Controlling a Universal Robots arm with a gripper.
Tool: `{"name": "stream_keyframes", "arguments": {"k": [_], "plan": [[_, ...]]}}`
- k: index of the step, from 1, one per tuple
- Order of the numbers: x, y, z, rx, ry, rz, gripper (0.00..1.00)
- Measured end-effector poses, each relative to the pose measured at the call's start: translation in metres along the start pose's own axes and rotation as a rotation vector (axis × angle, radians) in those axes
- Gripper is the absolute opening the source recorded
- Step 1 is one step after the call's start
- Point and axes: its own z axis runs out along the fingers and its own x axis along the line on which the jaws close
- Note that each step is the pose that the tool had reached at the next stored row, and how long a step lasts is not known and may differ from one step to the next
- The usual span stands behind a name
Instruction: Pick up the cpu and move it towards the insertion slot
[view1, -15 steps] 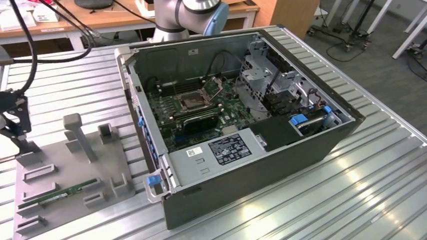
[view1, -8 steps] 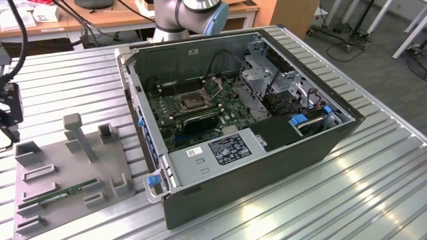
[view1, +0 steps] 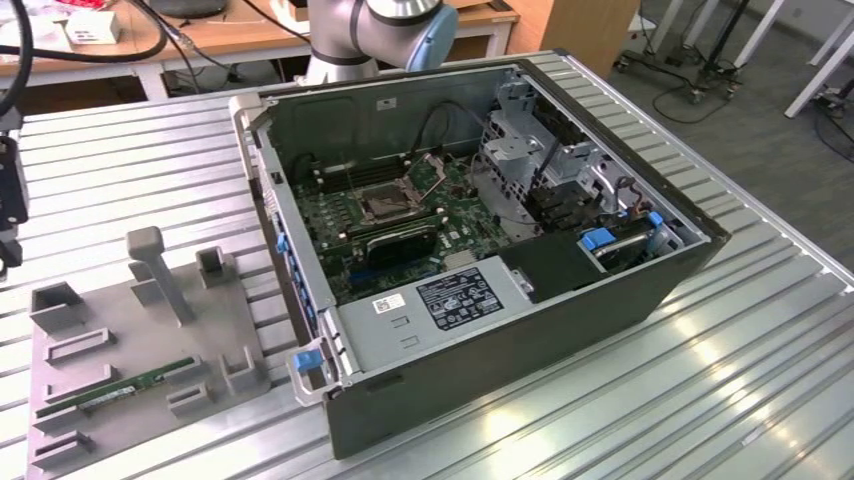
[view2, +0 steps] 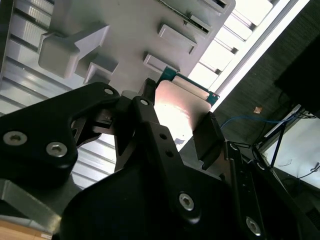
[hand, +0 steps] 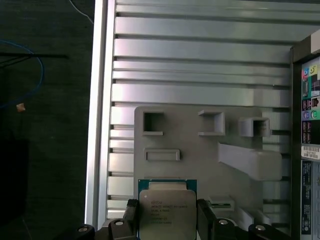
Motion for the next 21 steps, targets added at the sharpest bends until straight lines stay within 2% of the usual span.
{"name": "stream_keyframes", "arguments": {"k": [6, 14, 21], "plan": [[0.0000, 0.0002, -0.0064, 0.0000, -0.0001, 0.000, 0.55], [-0.0011, 0.0002, -0.0068, 0.0000, 0.0002, 0.000, 0.55], [-0.0069, 0.0001, -0.0067, 0.0000, 0.0000, 0.000, 0.55]]}}
